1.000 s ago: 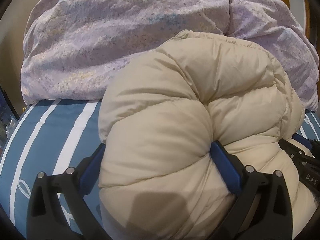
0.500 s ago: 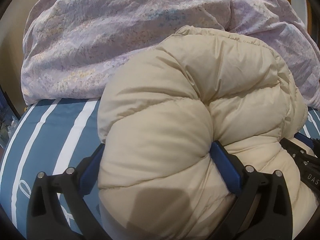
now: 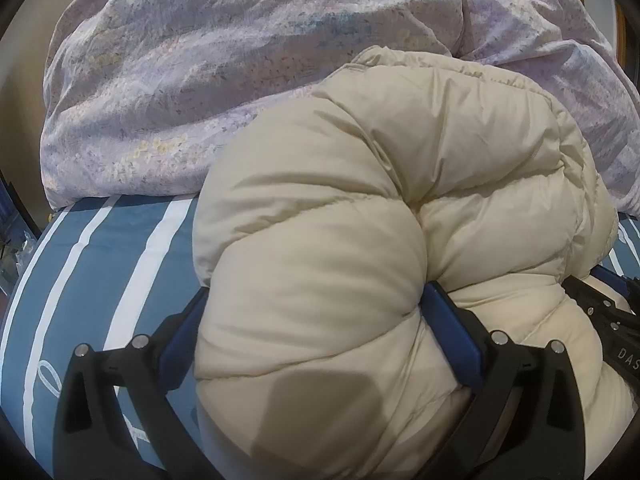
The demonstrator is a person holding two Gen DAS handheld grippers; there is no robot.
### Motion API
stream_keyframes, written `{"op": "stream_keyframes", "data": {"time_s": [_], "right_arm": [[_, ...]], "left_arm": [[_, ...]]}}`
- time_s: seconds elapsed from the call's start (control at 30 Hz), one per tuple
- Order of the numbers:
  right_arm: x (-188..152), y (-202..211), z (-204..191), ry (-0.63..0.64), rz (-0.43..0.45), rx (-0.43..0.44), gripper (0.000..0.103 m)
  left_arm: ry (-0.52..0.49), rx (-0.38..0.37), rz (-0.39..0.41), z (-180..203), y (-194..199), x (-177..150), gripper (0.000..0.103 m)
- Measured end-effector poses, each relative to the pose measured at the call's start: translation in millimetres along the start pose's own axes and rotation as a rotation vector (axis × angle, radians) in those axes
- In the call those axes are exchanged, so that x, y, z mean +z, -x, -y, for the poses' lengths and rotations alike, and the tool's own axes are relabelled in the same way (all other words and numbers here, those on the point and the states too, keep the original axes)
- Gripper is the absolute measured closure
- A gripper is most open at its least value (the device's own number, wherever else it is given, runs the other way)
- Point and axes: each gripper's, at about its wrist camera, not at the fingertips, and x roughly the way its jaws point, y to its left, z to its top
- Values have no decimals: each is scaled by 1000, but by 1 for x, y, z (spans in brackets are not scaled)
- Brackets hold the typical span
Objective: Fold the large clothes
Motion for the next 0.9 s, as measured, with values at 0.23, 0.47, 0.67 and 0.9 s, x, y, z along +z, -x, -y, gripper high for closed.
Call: {"op": "stream_keyframes", "data": {"time_s": [0.23,0.47,0.67,0.9], "right_arm": [[-1,1,0,2,9,-5,42],[-1,9,0,1,-14,-10,41],[-20,76,-4,16,52,32,41],[-56,106,-27,79,62,94,44]], "left_arm": [[9,-7,2,0,1,-1,2],[-21,33,21,5,10,-2,2],[-16,-60,60,-4,72,-17,2],[-37,-177,67,-6,120,-48,2]]}}
